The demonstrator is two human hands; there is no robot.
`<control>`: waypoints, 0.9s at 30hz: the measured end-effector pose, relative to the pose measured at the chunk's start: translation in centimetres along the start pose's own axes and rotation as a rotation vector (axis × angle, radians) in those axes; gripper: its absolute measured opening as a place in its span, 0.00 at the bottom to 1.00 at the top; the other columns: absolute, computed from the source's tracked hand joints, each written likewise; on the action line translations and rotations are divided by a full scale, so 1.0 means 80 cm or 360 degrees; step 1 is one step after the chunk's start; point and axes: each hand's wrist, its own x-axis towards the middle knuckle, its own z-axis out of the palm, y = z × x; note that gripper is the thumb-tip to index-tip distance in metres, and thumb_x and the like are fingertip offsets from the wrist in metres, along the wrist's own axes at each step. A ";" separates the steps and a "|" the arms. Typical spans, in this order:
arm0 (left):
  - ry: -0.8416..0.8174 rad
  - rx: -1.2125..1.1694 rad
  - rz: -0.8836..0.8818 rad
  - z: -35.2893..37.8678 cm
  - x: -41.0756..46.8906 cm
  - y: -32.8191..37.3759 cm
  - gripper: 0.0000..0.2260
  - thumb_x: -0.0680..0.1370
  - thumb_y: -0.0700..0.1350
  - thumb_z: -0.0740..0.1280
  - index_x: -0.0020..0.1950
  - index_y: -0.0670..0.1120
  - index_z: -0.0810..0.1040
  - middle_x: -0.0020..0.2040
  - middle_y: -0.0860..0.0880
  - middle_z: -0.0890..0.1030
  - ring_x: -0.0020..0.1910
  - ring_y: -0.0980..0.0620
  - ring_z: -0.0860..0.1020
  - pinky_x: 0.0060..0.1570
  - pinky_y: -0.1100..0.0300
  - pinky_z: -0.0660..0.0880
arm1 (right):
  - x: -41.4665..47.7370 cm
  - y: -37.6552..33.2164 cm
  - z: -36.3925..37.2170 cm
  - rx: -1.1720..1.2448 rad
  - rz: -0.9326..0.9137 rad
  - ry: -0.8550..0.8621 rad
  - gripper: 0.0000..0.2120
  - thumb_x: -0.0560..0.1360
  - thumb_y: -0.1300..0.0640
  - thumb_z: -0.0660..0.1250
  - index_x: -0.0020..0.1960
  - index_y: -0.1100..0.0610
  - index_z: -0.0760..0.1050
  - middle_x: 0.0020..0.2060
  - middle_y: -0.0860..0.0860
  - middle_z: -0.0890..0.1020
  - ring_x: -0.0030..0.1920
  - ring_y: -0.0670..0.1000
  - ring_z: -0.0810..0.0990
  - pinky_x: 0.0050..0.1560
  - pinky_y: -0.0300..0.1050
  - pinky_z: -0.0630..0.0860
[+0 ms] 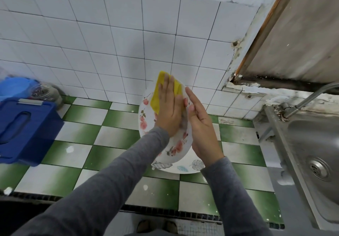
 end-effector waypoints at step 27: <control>-0.0209 0.0193 0.0195 0.001 -0.004 0.007 0.27 0.84 0.52 0.45 0.81 0.40 0.50 0.81 0.47 0.44 0.81 0.47 0.42 0.79 0.43 0.43 | 0.004 -0.017 0.006 0.0591 0.0097 0.0109 0.17 0.85 0.58 0.54 0.67 0.44 0.75 0.70 0.50 0.76 0.68 0.51 0.77 0.66 0.50 0.76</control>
